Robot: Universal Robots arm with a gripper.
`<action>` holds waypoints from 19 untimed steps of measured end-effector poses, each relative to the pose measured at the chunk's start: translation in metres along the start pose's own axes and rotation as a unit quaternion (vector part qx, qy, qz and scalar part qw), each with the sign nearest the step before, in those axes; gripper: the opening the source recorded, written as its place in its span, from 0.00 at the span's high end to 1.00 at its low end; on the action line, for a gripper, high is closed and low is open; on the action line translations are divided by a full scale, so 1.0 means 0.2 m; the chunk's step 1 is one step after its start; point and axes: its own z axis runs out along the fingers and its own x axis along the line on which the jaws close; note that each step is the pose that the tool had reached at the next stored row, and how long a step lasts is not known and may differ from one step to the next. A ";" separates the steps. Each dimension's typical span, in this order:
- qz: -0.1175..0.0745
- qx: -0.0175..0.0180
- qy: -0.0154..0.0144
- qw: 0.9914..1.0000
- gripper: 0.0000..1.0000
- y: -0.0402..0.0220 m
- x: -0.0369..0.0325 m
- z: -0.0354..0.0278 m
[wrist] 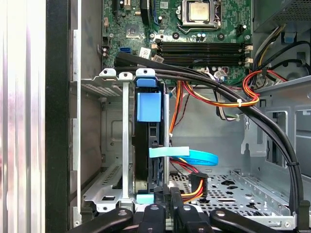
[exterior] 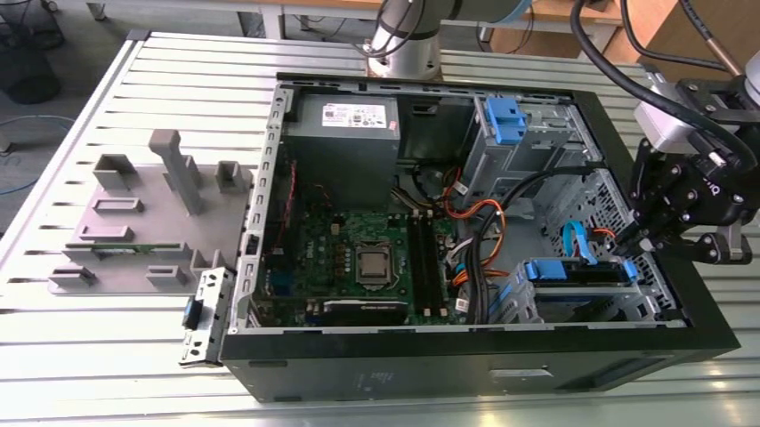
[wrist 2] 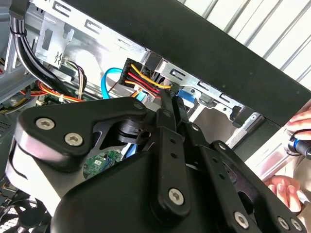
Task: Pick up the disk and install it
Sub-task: 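Insert the second disk wire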
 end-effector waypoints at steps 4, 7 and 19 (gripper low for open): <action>0.000 0.000 0.000 1.000 0.84 0.008 0.000 0.001; 0.000 0.000 0.000 1.000 0.84 0.035 0.001 0.000; 0.000 0.003 0.000 1.000 0.84 0.085 0.015 0.001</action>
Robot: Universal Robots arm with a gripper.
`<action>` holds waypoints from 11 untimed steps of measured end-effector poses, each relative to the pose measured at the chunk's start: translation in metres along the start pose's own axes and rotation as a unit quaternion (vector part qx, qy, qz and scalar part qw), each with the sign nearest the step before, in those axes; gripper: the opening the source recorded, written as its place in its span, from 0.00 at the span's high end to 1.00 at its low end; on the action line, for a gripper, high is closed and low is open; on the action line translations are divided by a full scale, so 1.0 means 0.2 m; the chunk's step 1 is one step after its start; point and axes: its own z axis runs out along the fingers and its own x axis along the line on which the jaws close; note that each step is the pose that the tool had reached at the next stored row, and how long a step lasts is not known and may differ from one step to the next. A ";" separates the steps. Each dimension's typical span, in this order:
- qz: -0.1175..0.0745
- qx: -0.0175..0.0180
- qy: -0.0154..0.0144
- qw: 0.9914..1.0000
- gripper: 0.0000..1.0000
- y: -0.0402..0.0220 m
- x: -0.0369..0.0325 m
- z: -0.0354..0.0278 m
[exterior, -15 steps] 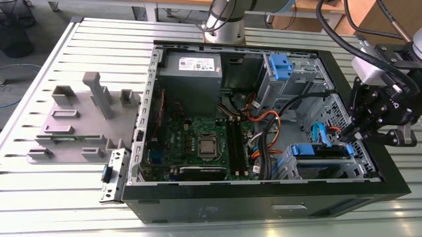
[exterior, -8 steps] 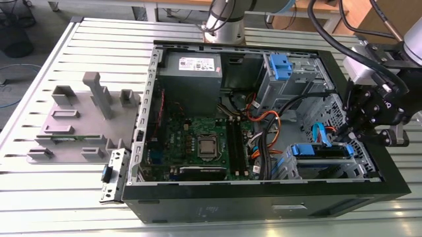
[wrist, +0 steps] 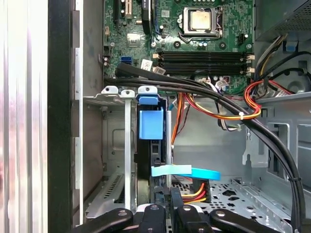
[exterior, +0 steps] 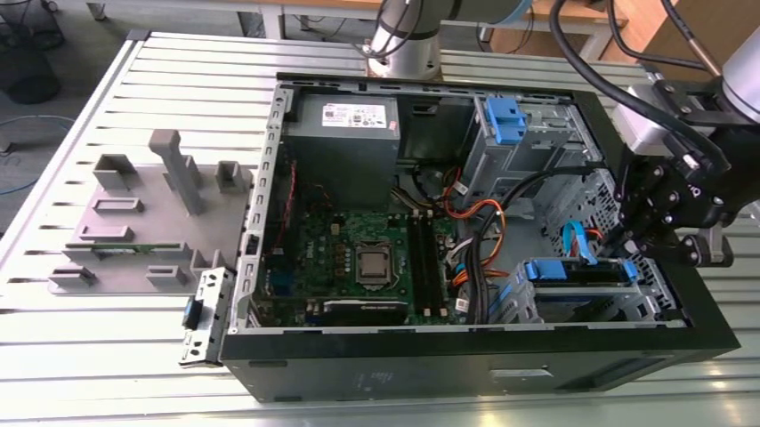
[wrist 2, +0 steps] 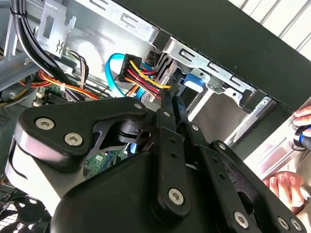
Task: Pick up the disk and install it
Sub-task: 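Insert the second disk wire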
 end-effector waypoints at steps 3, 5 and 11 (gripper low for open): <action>0.000 0.000 0.000 1.000 0.84 0.000 0.012 0.000; 0.000 0.000 0.000 1.000 0.84 0.000 0.021 0.000; 0.000 0.000 0.000 1.000 0.84 0.000 0.045 -0.001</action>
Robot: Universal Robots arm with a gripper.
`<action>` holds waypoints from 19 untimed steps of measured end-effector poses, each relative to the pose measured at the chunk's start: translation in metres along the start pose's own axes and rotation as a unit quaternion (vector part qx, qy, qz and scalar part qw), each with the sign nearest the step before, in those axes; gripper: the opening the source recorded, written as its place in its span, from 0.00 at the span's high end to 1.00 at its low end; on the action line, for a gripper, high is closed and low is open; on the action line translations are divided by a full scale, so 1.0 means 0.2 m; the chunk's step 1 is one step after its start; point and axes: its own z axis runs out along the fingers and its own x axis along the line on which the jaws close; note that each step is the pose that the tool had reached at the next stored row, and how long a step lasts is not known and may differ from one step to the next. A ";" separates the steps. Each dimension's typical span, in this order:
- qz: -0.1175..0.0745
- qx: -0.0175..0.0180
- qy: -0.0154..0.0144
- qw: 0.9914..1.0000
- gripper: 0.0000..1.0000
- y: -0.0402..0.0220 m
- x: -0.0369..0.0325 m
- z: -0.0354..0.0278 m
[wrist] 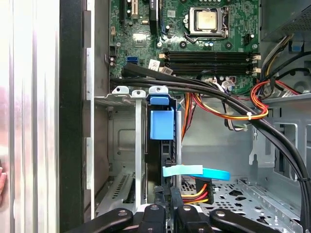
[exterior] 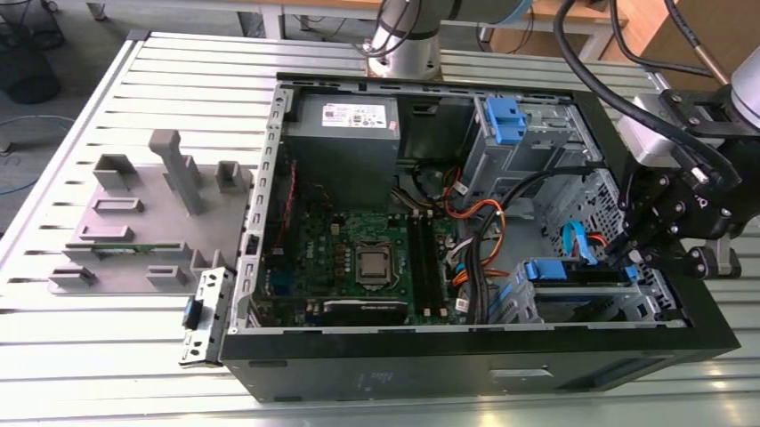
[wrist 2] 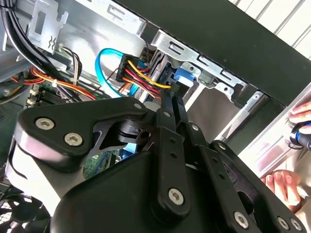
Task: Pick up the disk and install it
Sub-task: 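Insert the second disk wire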
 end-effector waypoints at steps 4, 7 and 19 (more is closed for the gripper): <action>0.000 0.000 0.000 1.000 0.84 -0.001 0.000 0.001; 0.000 0.000 0.000 1.000 0.84 -0.006 0.000 0.001; 0.000 0.000 0.000 1.000 0.84 -0.018 0.000 0.002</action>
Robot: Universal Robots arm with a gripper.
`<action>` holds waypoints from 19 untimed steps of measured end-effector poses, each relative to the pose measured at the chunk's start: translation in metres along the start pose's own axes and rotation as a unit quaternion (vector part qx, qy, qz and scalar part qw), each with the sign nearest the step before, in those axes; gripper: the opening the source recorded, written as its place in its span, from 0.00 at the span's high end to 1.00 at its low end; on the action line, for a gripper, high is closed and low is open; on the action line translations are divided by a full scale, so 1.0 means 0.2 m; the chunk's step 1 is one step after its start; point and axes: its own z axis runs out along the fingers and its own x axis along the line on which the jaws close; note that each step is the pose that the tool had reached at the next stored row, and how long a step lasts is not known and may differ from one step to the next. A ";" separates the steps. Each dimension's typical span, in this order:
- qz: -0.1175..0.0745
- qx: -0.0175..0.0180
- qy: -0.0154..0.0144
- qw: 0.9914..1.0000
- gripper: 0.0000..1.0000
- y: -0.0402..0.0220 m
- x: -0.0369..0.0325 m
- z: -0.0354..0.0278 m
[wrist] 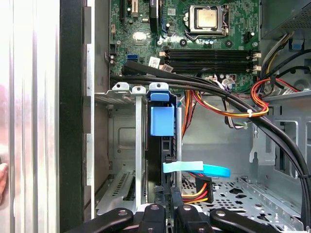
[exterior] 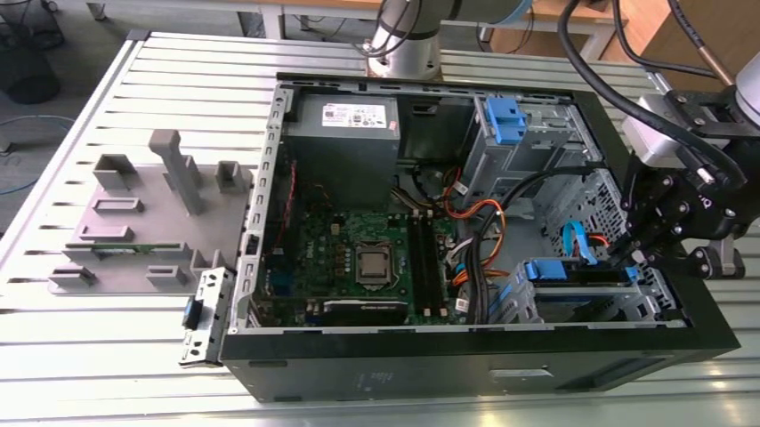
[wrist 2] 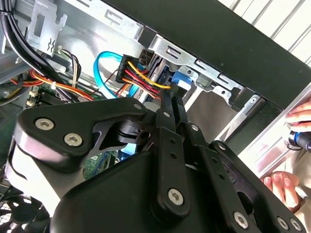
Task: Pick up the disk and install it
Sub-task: 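Insert the second disk wire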
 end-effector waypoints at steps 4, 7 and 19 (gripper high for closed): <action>0.000 0.000 0.000 1.000 0.84 -0.001 0.000 0.000; 0.000 0.000 0.000 1.000 0.76 -0.001 0.000 0.000; 0.000 0.000 0.000 1.000 0.76 -0.029 0.000 0.005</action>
